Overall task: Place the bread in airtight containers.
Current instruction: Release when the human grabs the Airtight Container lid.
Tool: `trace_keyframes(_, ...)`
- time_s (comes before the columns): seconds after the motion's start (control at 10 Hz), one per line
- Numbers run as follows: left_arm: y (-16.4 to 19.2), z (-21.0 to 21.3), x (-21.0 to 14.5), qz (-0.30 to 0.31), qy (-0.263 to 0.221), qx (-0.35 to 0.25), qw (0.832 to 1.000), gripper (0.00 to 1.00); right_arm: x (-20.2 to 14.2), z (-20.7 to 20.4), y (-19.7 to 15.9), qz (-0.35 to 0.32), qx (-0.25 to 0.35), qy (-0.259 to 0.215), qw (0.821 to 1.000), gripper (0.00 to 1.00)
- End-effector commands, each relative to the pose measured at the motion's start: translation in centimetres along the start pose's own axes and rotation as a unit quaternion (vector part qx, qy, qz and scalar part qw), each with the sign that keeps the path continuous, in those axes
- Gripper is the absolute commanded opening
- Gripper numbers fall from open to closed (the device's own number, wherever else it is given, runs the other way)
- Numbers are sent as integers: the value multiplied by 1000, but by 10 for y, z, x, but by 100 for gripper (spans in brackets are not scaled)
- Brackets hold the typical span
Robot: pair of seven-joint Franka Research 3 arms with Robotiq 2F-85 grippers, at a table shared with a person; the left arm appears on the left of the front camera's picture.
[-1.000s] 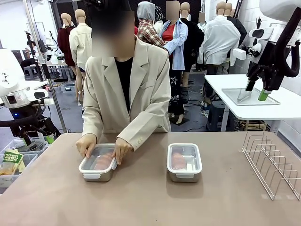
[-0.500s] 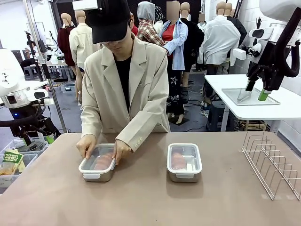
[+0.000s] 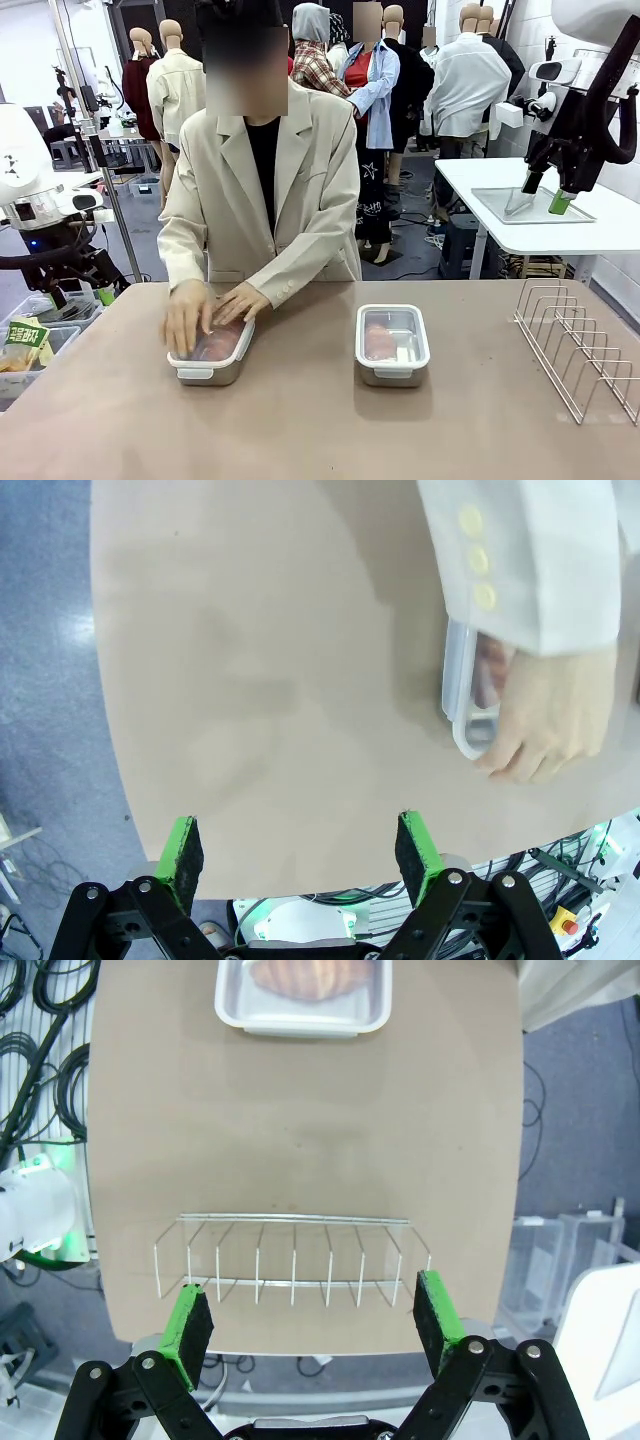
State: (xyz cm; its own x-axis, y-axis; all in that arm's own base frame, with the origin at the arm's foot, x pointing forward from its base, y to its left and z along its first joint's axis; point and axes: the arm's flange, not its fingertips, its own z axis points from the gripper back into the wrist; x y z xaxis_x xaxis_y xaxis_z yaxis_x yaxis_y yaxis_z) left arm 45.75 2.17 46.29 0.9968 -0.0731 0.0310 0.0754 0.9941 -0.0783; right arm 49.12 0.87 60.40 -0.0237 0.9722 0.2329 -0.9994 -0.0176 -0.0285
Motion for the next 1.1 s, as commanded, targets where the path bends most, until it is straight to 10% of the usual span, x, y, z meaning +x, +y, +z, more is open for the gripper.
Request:
trace_keyframes(0.0,0,2,1,0,0,4,1000,100,-1,2,2,-1,4,3,1000,100)
trace_keyframes(1.0,0,2,1,0,0,4,1000,100,-1,2,2,-1,4,3,1000,100)
